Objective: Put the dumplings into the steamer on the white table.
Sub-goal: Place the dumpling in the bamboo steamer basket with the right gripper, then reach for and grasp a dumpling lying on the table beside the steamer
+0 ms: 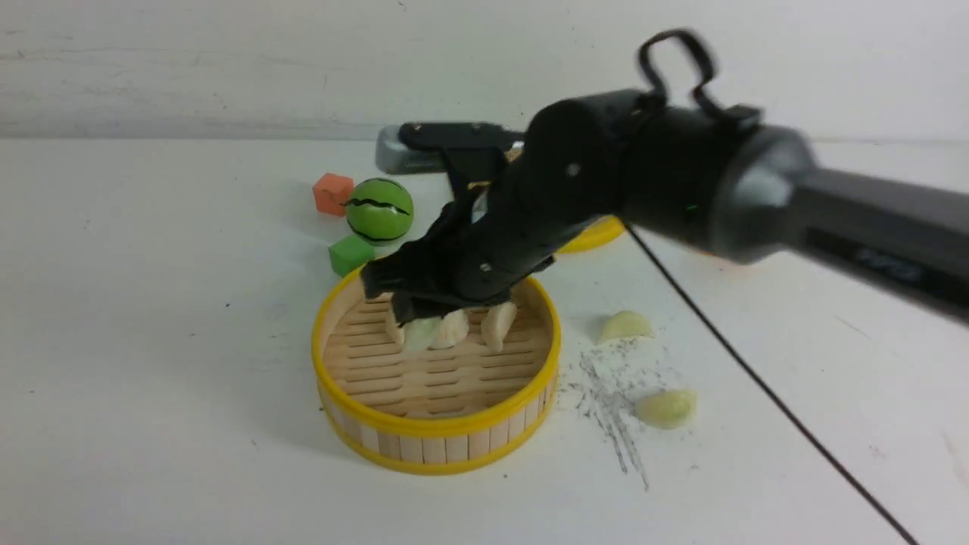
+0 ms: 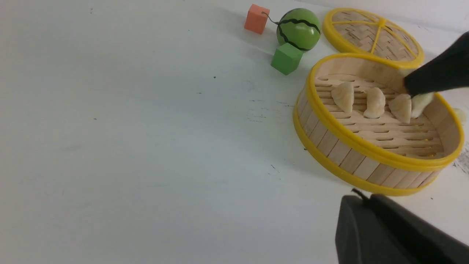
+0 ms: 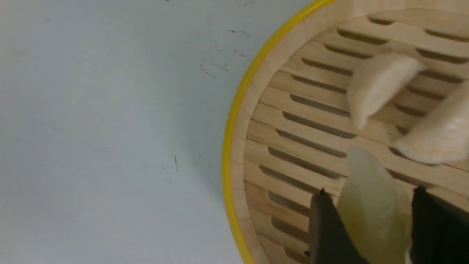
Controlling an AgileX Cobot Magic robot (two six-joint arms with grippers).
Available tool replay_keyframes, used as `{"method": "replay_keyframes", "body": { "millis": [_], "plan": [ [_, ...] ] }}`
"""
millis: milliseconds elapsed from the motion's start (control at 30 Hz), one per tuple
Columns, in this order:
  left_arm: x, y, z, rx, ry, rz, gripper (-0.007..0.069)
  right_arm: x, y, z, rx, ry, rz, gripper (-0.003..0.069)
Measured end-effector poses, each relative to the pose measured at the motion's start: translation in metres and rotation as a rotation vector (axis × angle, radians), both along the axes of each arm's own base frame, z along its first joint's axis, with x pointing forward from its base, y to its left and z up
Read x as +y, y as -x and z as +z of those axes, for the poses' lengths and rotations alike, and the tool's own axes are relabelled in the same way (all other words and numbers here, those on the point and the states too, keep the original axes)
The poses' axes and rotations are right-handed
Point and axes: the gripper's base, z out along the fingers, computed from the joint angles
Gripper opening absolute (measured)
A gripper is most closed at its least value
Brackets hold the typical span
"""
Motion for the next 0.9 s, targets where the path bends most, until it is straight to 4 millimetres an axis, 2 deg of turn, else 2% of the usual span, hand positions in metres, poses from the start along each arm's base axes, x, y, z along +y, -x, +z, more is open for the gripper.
{"method": "replay_keyframes", "body": {
  "millis": [33,67,133,200,367,433,600,667,700,733,800,833,900],
  "plan": [
    [0.000,0.000,0.000,0.000,0.000,0.000,0.0017,0.003,-0.001,-0.007,0.013,0.005,0.000,0.0282],
    [0.000,0.000,0.000,-0.001,0.001,0.000,0.0017,0.011,-0.006,-0.026,0.047,0.015,-0.004,0.0282],
    [0.000,0.000,0.000,-0.002,0.001,0.000,0.0019,0.020,-0.011,-0.048,0.087,0.035,-0.001,0.0282],
    [0.000,0.000,0.000,-0.002,0.001,0.000,0.0020,0.023,-0.013,-0.059,0.111,0.046,-0.005,0.0282],
    [0.000,0.000,0.000,-0.002,0.001,0.000,0.0025,0.026,-0.015,-0.058,0.130,0.027,-0.035,0.0282],
    [0.000,0.000,0.000,-0.002,0.001,0.000,0.0028,0.026,-0.015,-0.058,0.134,0.026,-0.039,0.0304],
    [0.000,0.000,0.000,-0.002,0.001,0.000,0.0034,0.025,-0.014,-0.055,0.139,0.032,-0.036,0.0430],
    [0.000,0.000,0.000,-0.002,0.001,0.000,0.0036,0.021,-0.012,-0.040,0.124,0.022,-0.034,0.0490],
    [0.000,0.000,0.000,-0.002,0.001,0.000,0.0036,0.020,-0.012,-0.038,0.121,0.019,-0.035,0.0490],
    [0.000,0.000,0.000,-0.002,0.001,0.000,0.0038,0.014,-0.012,-0.017,0.088,0.002,-0.038,0.0515],
    [0.000,0.000,0.000,-0.002,0.001,0.000,0.0038,0.001,-0.011,0.012,0.030,-0.007,-0.043,0.0525],
    [0.000,0.000,0.000,-0.002,0.001,0.000,0.0038,-0.014,-0.012,0.036,-0.035,0.002,-0.046,0.0526],
    [0.000,0.000,0.000,-0.002,0.001,0.000,0.0038,-0.034,-0.010,0.067,-0.119,0.027,-0.045,0.0526]
  ]
}}
